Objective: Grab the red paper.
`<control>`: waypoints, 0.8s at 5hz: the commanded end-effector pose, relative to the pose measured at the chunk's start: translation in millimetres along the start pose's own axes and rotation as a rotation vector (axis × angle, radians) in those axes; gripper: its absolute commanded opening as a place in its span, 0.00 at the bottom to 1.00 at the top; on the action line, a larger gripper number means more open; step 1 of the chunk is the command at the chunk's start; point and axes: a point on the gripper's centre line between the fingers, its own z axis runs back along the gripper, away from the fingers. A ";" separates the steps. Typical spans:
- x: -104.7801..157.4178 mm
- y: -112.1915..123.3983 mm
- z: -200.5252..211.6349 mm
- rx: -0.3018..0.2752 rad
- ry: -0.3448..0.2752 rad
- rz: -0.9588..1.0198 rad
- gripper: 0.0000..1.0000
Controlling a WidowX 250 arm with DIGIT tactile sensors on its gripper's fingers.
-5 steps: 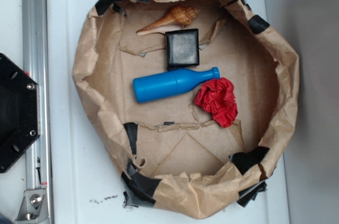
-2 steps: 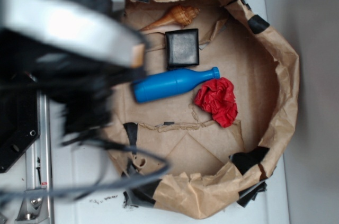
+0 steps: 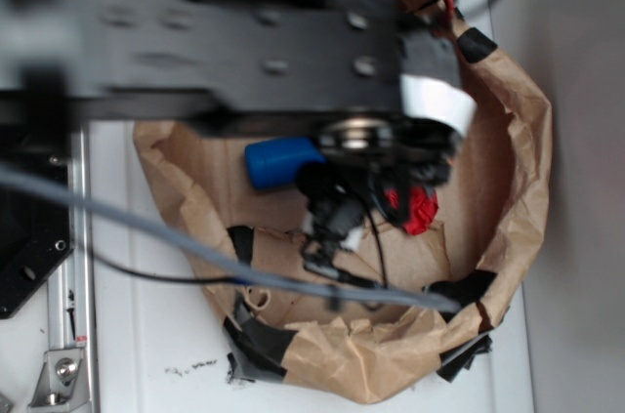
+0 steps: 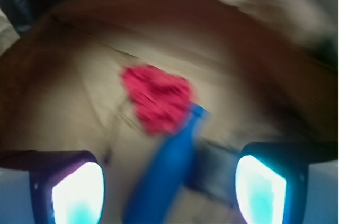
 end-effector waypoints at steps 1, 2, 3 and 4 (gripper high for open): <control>30.3 -15.9 -29.7 0.012 -0.026 -0.156 1.00; 37.9 -8.2 -30.4 0.165 0.030 -0.187 1.00; 47.8 10.7 -30.3 0.217 0.056 -0.152 1.00; 50.4 16.7 -39.0 0.169 0.074 -0.138 1.00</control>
